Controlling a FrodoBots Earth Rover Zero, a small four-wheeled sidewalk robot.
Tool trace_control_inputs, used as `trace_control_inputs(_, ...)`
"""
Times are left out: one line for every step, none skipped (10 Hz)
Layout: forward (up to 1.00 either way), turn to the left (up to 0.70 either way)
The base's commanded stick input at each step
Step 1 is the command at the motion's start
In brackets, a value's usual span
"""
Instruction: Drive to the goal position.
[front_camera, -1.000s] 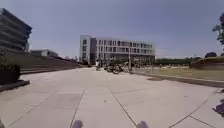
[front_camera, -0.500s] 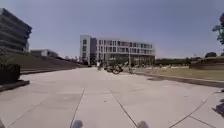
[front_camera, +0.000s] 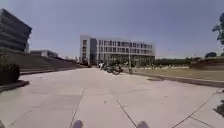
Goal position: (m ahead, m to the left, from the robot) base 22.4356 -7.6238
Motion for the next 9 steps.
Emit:
trace_control_inputs(0.70,-0.35)
trace_control_inputs(0.70,-0.35)
trace_control_inputs(0.70,-0.35)
trace_control_inputs(0.70,-0.35)
trace_control_inputs(0.70,-0.35)
trace_control_inputs(0.70,-0.35)
trace_control_inputs(0.70,-0.35)
trace_control_inputs(0.70,-0.35)
trace_control_inputs(0.70,-0.35)
